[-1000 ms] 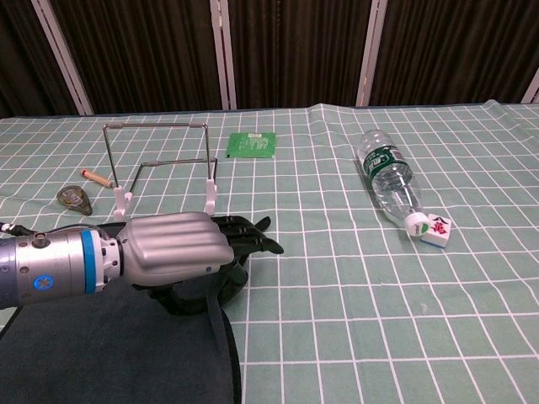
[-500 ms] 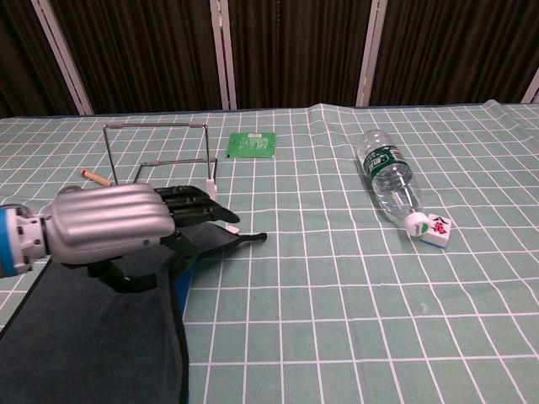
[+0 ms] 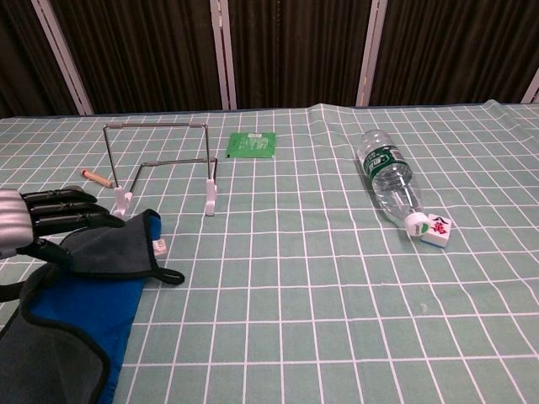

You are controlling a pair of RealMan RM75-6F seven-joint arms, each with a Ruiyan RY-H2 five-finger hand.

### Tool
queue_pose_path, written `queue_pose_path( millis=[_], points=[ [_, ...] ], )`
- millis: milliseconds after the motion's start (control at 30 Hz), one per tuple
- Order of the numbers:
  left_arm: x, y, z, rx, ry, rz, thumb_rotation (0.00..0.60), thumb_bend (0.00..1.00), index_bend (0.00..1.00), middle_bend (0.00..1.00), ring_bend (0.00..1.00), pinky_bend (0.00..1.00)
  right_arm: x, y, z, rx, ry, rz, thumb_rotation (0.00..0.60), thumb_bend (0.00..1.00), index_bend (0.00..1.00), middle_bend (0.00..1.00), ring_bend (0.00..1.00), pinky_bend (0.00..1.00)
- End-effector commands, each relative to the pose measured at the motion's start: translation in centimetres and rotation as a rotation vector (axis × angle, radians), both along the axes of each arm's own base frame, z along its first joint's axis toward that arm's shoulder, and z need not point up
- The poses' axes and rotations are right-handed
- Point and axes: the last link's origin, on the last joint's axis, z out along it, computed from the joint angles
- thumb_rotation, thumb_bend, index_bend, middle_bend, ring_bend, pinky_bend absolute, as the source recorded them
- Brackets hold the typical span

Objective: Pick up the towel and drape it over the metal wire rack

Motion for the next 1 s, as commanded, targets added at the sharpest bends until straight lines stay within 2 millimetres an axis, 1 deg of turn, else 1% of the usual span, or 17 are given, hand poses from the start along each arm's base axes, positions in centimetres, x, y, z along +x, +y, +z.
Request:
queue_pose_path(
  millis=[33,167,733,800,833,900,933,967,1000],
  points=[
    [-2.1,-0.6,0.2,-0.001,0.011,0.017,0.600,0.55,0.78,0.00,0.00,0.00,0.1,0.1,-0.2,0.004,0.003,0.002,0.600,0.00,0.00,0.00,0.00,0.00],
    [-2.7,-0.5,0.2,0.003,0.002,0.027,0.600,0.55,0.76,0.00,0.00,0.00,0.2,0.1,-0.4,0.008,0.008,0.004,0.600,0.00,0.00,0.00,0.00,0.00],
    [-3.8,-0.6,-0.3,0.004,0.018,0.045,0.600,0.55,0.76,0.00,0.00,0.00,0.2,0.2,-0.5,0.013,0.013,0.008,0.600,0.00,0.00,0.00,0.00,0.00],
    [-4.0,-0.6,-0.3,0.008,0.023,0.050,0.600,0.55,0.74,0.00,0.00,0.00,0.2,0.2,-0.5,0.012,0.014,0.009,0.600,0.00,0.00,0.00,0.00,0.00],
    [-4.0,-0.6,-0.3,0.010,0.025,0.052,0.600,0.54,0.68,0.00,0.00,0.00,0.2,0.2,-0.5,0.012,0.014,0.009,0.600,0.00,0.00,0.00,0.00,0.00],
    [-4.3,-0.6,-0.2,0.012,0.035,0.061,0.600,0.43,0.45,0.00,0.00,0.00,0.2,0.2,-0.6,0.014,0.015,0.010,0.600,0.00,0.00,0.00,0.00,0.00],
    [-4.5,-0.6,-0.2,0.012,0.043,0.064,0.600,0.32,0.25,0.00,0.00,0.00,0.3,0.2,-0.6,0.014,0.015,0.010,0.600,0.00,0.00,0.00,0.00,0.00],
    [-4.7,-0.6,-0.2,0.009,0.055,0.074,0.600,0.21,0.10,0.00,0.00,0.00,0.3,0.2,-0.6,0.014,0.015,0.011,0.600,0.00,0.00,0.00,0.00,0.00],
    [-4.9,-0.6,-0.1,0.004,0.064,0.088,0.600,0.13,0.01,0.00,0.00,0.00,0.3,0.2,-0.6,0.014,0.015,0.012,0.600,0.00,0.00,0.00,0.00,0.00]
  ],
)
